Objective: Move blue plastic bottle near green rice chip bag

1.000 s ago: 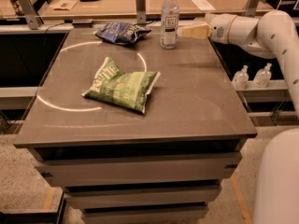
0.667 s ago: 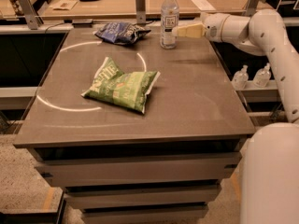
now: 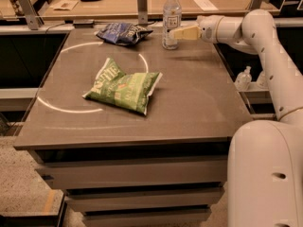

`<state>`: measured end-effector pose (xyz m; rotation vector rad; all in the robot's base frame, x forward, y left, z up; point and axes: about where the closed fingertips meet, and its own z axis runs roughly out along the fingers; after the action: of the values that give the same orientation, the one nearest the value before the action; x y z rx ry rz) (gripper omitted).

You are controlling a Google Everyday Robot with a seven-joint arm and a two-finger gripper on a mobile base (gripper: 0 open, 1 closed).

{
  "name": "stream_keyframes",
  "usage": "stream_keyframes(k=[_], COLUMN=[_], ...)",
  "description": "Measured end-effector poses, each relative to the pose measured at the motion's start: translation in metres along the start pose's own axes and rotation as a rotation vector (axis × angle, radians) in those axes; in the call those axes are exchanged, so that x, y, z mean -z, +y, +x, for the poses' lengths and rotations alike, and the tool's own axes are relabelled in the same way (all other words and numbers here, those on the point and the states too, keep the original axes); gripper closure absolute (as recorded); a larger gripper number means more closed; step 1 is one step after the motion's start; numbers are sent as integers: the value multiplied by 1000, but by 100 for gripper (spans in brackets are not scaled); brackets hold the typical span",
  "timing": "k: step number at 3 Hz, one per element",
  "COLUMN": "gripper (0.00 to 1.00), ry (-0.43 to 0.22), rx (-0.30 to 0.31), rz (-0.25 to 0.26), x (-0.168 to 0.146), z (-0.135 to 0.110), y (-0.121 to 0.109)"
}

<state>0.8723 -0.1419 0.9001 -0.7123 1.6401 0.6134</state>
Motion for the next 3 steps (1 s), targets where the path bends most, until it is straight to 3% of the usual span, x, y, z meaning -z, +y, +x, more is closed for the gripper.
stream_keyframes(k=[2,3], gripper=[0,17], ry=[-18,-30], rx=[1,8], rz=[-59,-74], x=[-32,-39], z=[-21,-25], y=[24,28])
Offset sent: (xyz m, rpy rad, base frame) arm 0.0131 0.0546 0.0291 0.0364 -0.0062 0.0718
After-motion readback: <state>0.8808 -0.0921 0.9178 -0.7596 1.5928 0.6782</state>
